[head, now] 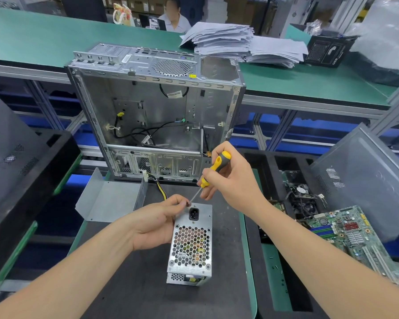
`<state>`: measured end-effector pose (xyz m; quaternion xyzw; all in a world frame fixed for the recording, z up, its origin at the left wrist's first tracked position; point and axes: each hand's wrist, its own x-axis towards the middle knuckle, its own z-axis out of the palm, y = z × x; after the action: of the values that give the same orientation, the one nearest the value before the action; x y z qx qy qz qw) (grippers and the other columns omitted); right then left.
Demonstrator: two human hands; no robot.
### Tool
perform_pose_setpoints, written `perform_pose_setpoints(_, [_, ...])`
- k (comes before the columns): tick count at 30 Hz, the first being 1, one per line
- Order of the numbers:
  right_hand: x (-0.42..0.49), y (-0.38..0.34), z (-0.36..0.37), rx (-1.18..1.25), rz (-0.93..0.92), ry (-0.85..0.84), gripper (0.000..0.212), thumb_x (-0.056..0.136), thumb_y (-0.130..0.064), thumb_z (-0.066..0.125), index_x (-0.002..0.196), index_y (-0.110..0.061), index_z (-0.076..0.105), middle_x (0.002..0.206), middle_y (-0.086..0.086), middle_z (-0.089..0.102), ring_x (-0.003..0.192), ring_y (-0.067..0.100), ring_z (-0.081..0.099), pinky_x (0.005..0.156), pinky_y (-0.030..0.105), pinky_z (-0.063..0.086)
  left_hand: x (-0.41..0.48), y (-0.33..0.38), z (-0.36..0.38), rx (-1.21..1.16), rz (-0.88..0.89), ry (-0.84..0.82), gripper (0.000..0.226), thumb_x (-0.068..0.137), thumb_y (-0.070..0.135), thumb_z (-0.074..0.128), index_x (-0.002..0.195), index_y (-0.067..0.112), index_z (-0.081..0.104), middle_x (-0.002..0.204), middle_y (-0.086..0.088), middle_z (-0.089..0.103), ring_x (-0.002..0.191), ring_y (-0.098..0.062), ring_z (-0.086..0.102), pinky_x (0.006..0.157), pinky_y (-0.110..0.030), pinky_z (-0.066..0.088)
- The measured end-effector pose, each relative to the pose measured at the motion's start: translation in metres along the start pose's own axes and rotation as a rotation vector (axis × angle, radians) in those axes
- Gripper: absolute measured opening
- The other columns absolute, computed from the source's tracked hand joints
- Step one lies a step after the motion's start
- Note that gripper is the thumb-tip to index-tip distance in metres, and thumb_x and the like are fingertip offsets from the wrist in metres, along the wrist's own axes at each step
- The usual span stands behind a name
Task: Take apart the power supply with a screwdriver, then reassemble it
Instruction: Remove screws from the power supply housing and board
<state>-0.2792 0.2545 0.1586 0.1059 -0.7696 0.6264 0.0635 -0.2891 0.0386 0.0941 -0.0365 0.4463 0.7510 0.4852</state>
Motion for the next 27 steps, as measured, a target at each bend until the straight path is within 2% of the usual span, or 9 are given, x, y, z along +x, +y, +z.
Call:
perform_pose_setpoints(8, [-0.003,-0.002,0.002,-0.058,-0.088,0.037,0.021,0.093,-0.017,0.067,0.095,-0.021,0.046,0.074,0.020,0.066,0.059,0.034,0.075,0.051,0.050,0.062,0.002,-0.001,-0.002,-0.064,-0.024,-0.012,0.008,0.106,0.021,0.055,0.102,0.014,0.056,0.134,-0.028,0.060,0.127,-0.044,0.057,0.117,-0.066,0.035])
perform_pose_setpoints(15, [-0.005,-0.002,0.002,-0.070,-0.118,0.027,0.022,0.094,-0.015,0.066,0.095,-0.020,0.045,0.072,0.018,0.065,0.063,0.033,0.076,0.053,0.054,0.061,0.000,0.001,-0.001,-0.073,-0.021,0.002,0.008,0.107,0.021,0.052,0.104,0.013,0.053,0.131,-0.027,0.063,0.126,-0.044,0.059,0.117,-0.067,0.034])
perform_pose_setpoints(19, [-0.006,-0.001,0.002,-0.100,-0.136,-0.009,0.024,0.094,-0.015,0.068,0.094,-0.023,0.046,0.076,0.017,0.069,0.065,0.032,0.077,0.058,0.056,0.062,-0.003,0.001,0.004,-0.065,-0.013,0.017,0.015,0.109,0.023,0.047,0.098,0.014,0.052,0.121,-0.023,0.067,0.122,-0.044,0.061,0.118,-0.067,0.032])
perform_pose_setpoints(27, [-0.007,-0.005,0.001,-0.230,-0.196,-0.096,0.024,0.095,-0.014,0.069,0.098,-0.023,0.046,0.079,0.009,0.068,0.073,0.025,0.079,0.058,0.055,0.061,-0.007,0.004,0.012,-0.030,-0.012,0.050,0.017,0.110,0.025,0.043,0.099,0.014,0.049,0.131,-0.027,0.059,0.122,-0.042,0.058,0.118,-0.066,0.032])
